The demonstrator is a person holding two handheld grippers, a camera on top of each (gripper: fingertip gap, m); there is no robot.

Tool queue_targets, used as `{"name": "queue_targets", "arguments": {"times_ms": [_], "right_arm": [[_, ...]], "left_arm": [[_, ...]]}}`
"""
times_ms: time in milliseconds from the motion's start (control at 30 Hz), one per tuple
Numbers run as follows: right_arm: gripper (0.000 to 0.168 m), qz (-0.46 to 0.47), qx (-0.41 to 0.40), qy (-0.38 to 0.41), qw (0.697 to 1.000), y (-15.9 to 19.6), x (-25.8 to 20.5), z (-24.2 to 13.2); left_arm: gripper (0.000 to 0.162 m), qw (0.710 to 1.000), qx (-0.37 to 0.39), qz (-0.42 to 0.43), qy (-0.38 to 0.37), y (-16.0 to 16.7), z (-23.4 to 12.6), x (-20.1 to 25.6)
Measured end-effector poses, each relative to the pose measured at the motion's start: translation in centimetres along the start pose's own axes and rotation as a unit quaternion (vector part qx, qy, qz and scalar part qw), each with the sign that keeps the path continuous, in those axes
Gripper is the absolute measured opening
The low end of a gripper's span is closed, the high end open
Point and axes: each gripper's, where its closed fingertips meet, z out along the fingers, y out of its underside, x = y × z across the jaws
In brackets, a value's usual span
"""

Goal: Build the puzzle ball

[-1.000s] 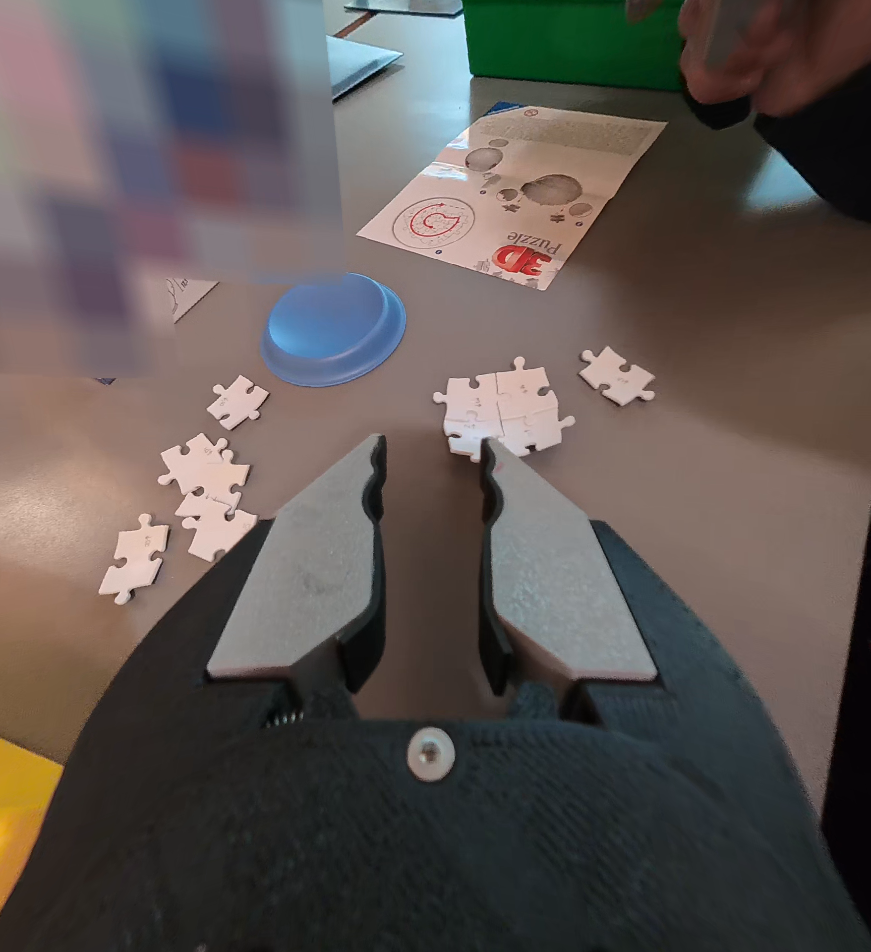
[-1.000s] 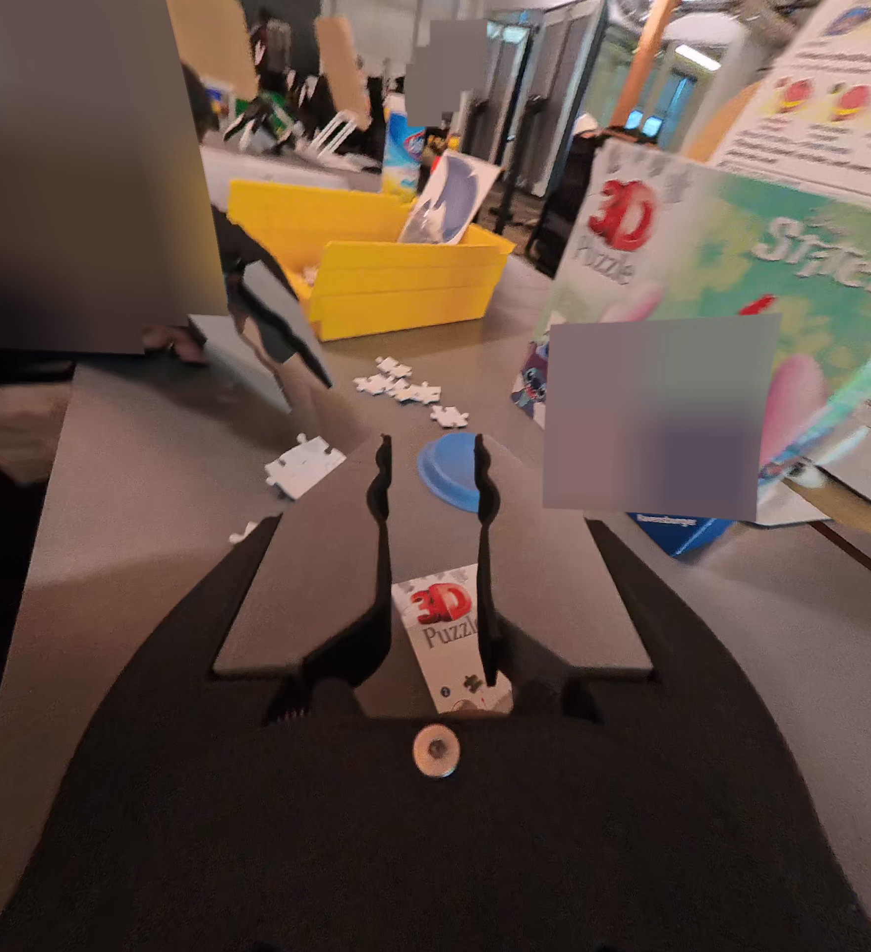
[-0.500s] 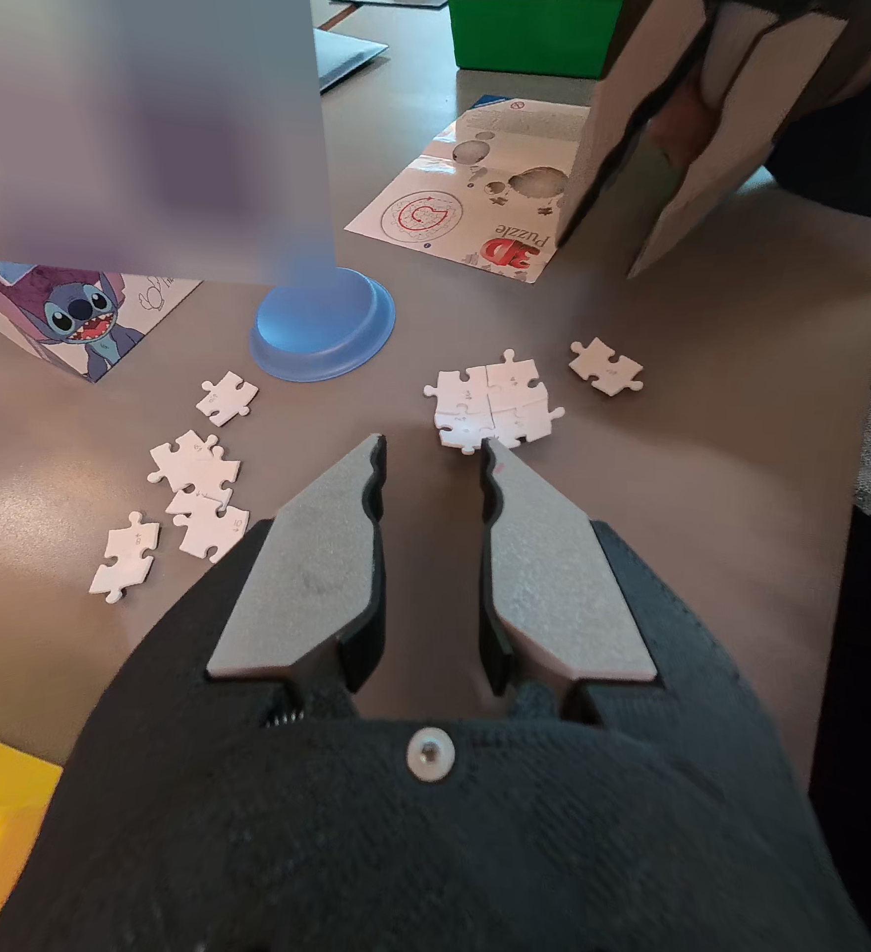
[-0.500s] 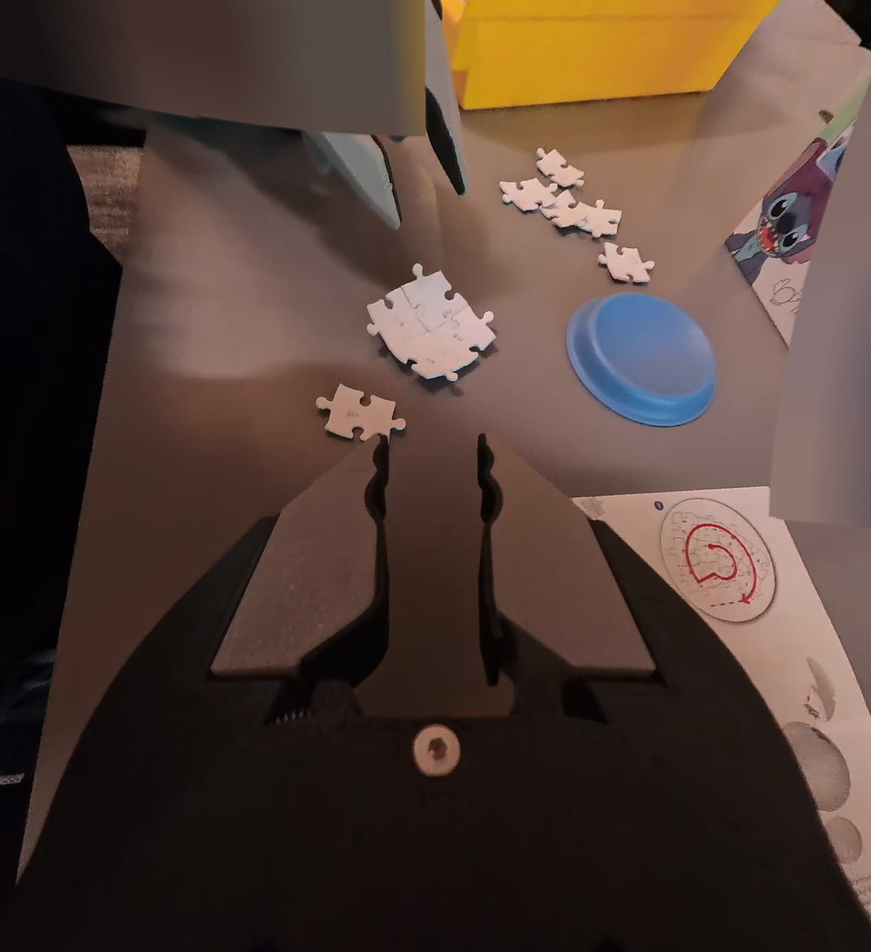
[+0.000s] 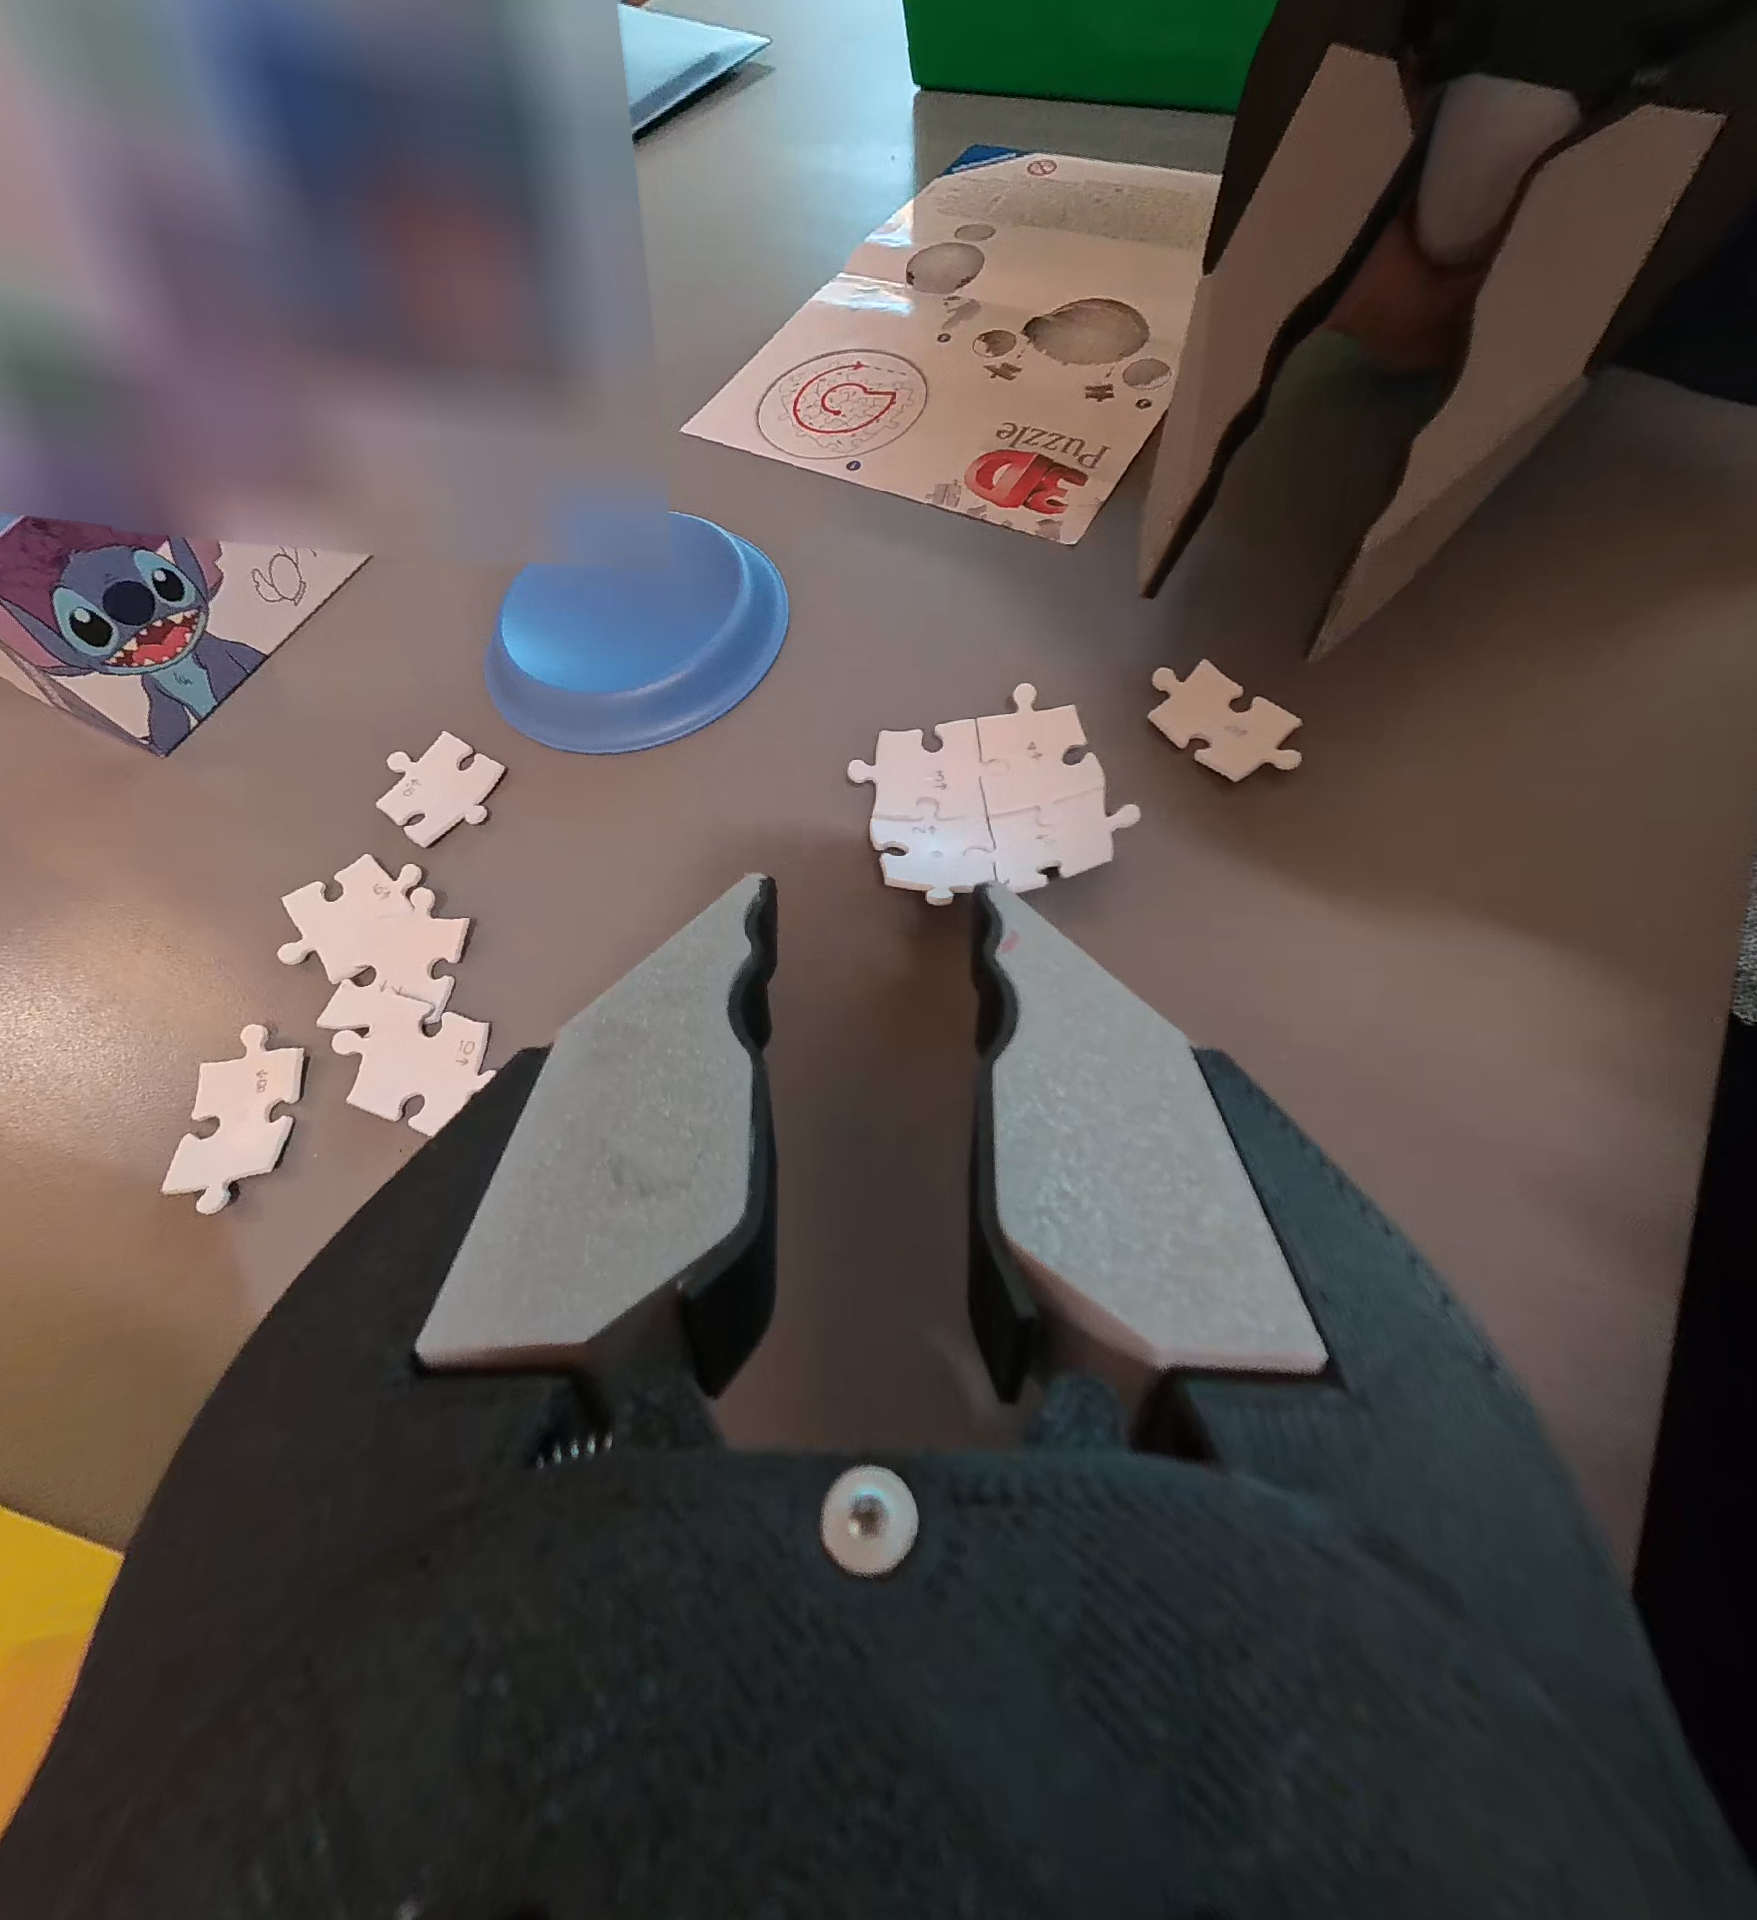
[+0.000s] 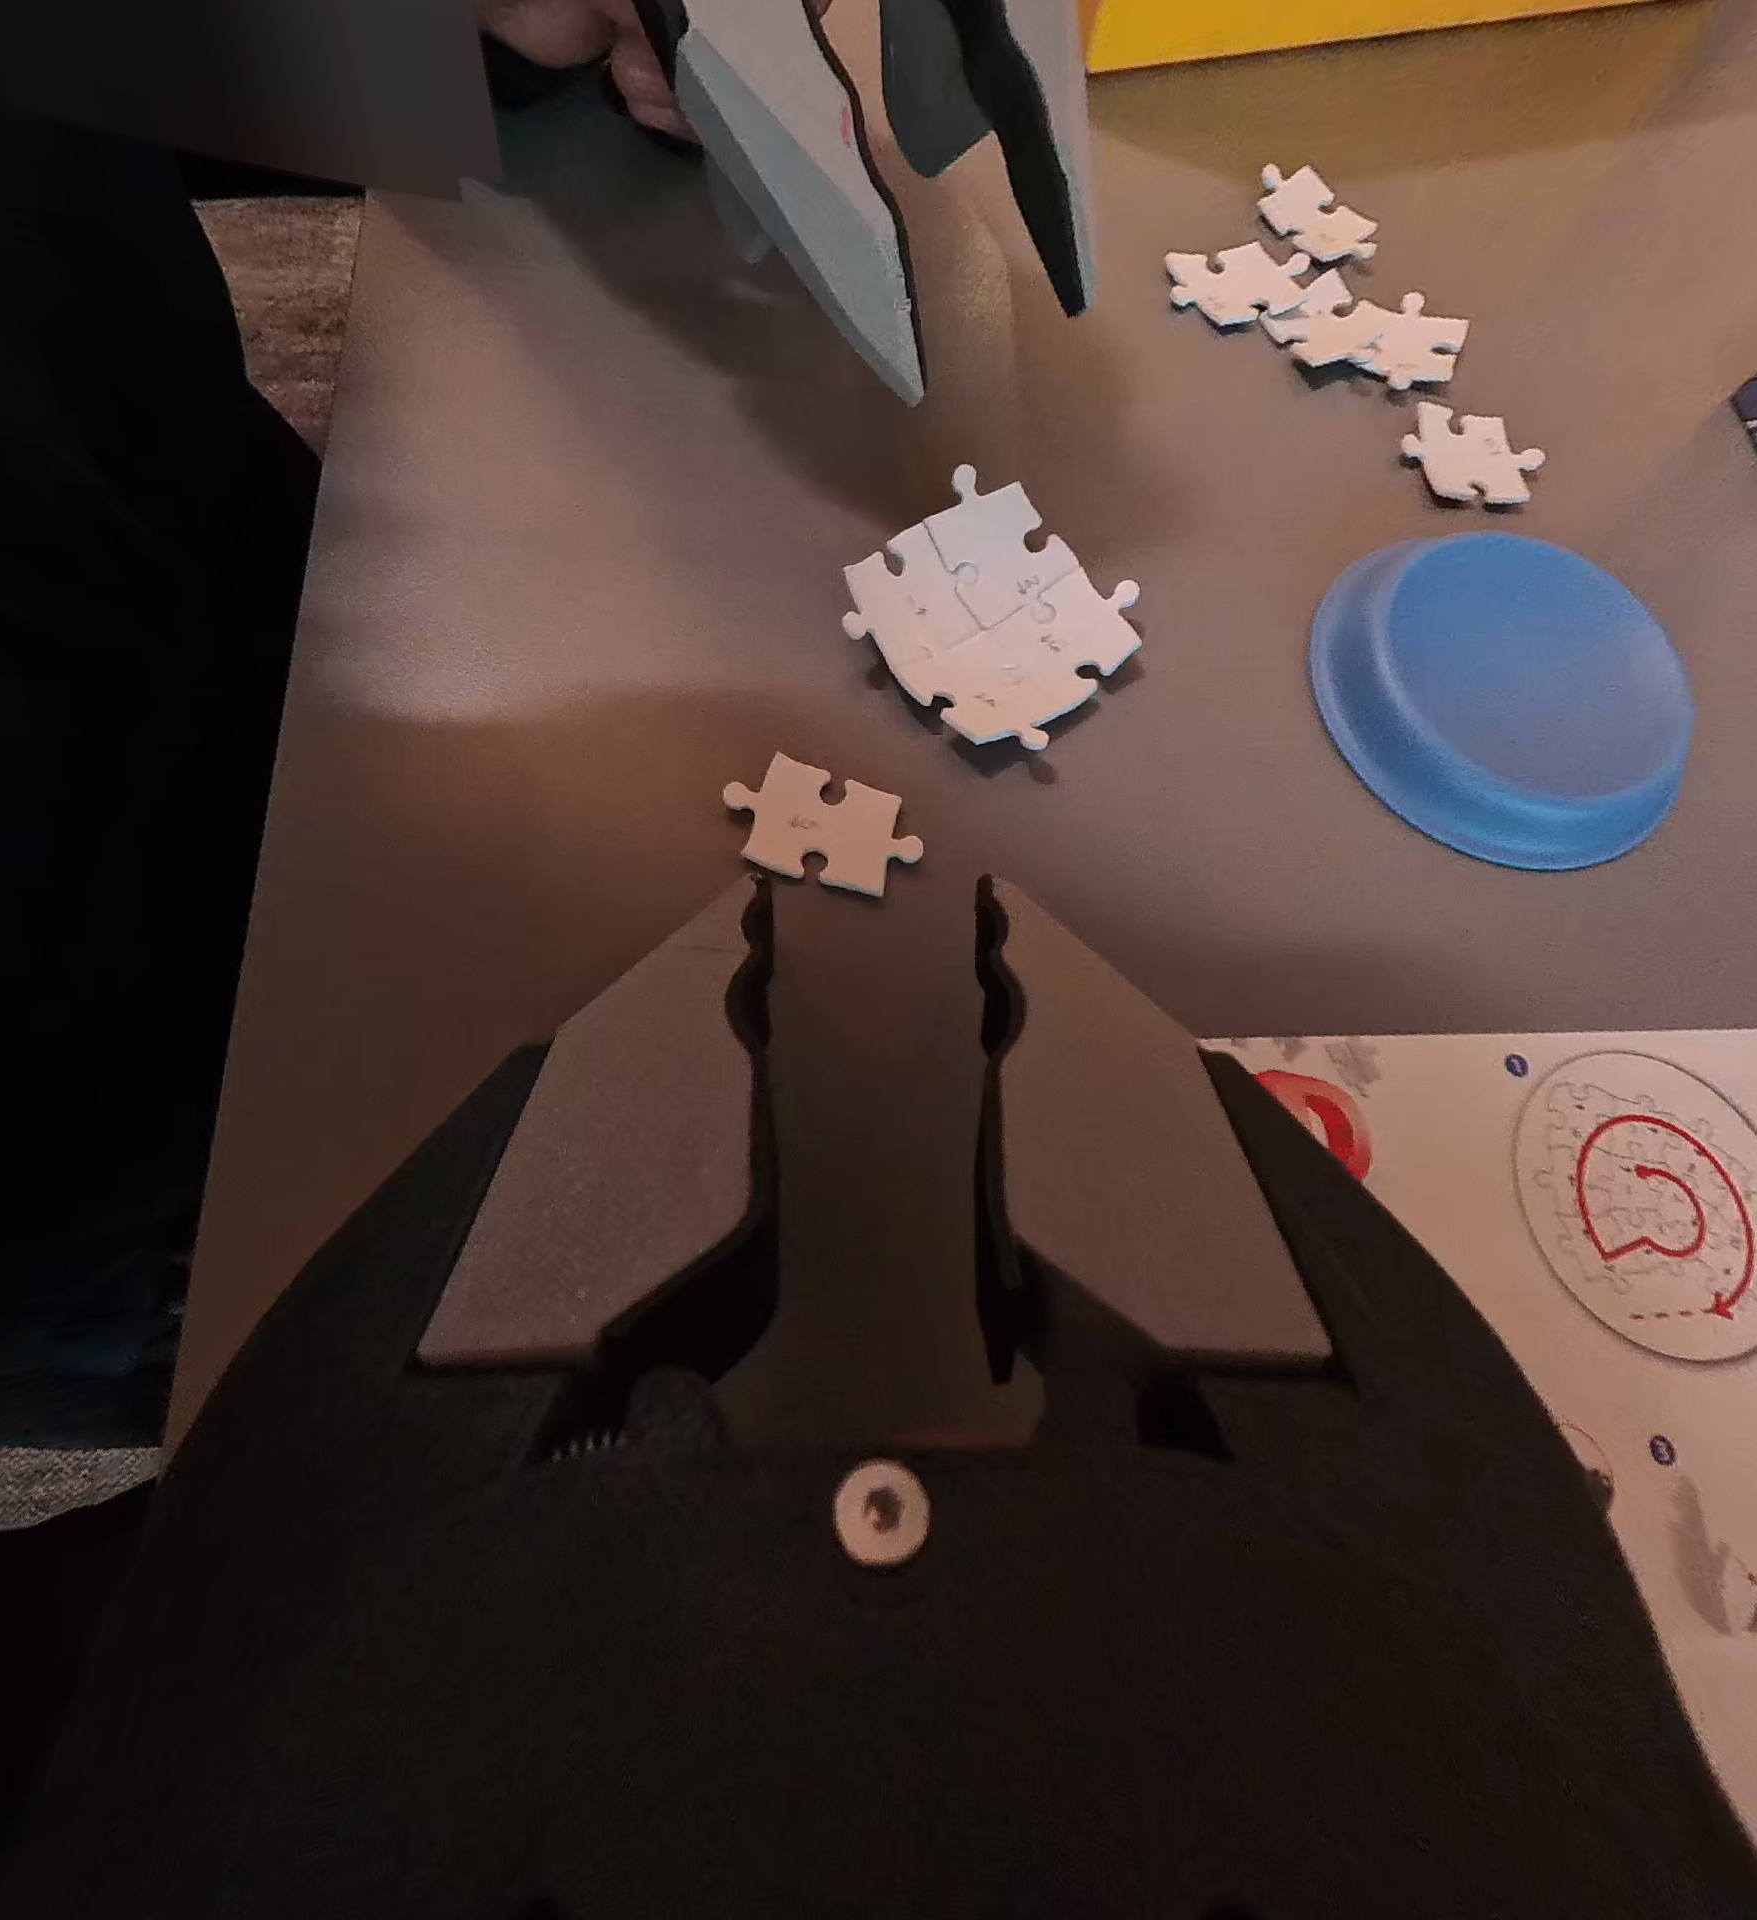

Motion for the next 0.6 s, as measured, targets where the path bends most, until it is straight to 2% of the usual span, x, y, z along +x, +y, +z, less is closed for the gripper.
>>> {"name": "queue_targets", "arguments": {"times_ms": [33,267,567,600], "right_arm": [[0.037,0.0,-0.004,-0.003,1.0,0.1,-0.1,0.2],[0.041,0.006,-0.011,-0.03,0.999,0.1,-0.9,0.6],[0.029,0.001,-0.009,-0.043,0.999,0.0,-1.5,0.6],[0.032,0.001,-0.006,-0.035,0.999,-0.1,-1.2,0.6]], "left_arm": [[0.035,1.0,-0.001,0.001,0.0,0.0,0.0,0.0],[0.035,1.0,-0.007,0.004,-0.002,0.2,0.2,0.0],[0.035,1.0,-0.011,-0.001,-0.001,0.3,0.2,-0.1],[0.035,1.0,-0.011,-0.001,-0.001,0.3,0.2,-0.1]]}}
